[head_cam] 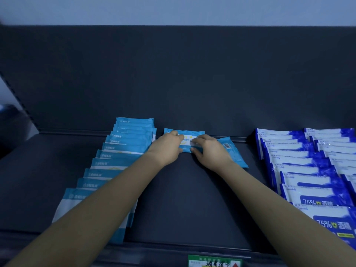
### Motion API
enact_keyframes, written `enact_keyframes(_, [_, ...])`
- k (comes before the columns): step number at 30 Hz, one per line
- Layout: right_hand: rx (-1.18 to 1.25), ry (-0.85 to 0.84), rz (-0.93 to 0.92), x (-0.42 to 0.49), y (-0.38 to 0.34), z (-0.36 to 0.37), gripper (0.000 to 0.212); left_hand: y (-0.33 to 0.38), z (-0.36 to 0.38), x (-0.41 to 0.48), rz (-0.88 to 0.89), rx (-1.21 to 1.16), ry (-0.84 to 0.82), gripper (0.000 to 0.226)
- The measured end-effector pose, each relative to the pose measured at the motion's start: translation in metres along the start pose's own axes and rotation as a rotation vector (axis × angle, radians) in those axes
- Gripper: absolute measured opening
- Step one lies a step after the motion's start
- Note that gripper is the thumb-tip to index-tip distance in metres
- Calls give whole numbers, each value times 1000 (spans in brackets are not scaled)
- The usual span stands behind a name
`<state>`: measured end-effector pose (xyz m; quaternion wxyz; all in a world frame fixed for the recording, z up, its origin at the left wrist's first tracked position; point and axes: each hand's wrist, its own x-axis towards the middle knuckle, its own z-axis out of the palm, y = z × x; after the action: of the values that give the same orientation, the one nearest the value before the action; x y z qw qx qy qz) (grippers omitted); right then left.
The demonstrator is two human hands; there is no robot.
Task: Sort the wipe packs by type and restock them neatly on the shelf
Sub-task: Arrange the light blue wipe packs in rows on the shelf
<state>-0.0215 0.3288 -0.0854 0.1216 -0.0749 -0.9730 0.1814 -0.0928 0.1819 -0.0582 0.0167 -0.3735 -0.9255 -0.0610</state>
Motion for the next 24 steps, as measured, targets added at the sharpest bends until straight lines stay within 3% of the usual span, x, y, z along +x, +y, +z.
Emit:
enact_keyframes(9, [-131,24,69,-6,3,-12,37,2,-4,-7,21,53,-19,32])
enact_keyframes(12, [-289,56,237,-14,13,-26,40,8,-5,-9,55,78,-2,33])
enact_keyframes(15, [-301,-31,444,-23,23,-36,58,20,-4,-9,107,60,32,34])
enact_keyframes(20, [112,-24,609,-30,31,-49,72,45,-2,-8,135,16,6,41])
enact_keyframes(22, [334,-39,661,-31,35,-57,59,52,-3,-8,157,-34,2,49])
enact_keyframes(24, [564,14,635,-34,37,-61,33,58,-3,-8,210,-128,-9,60])
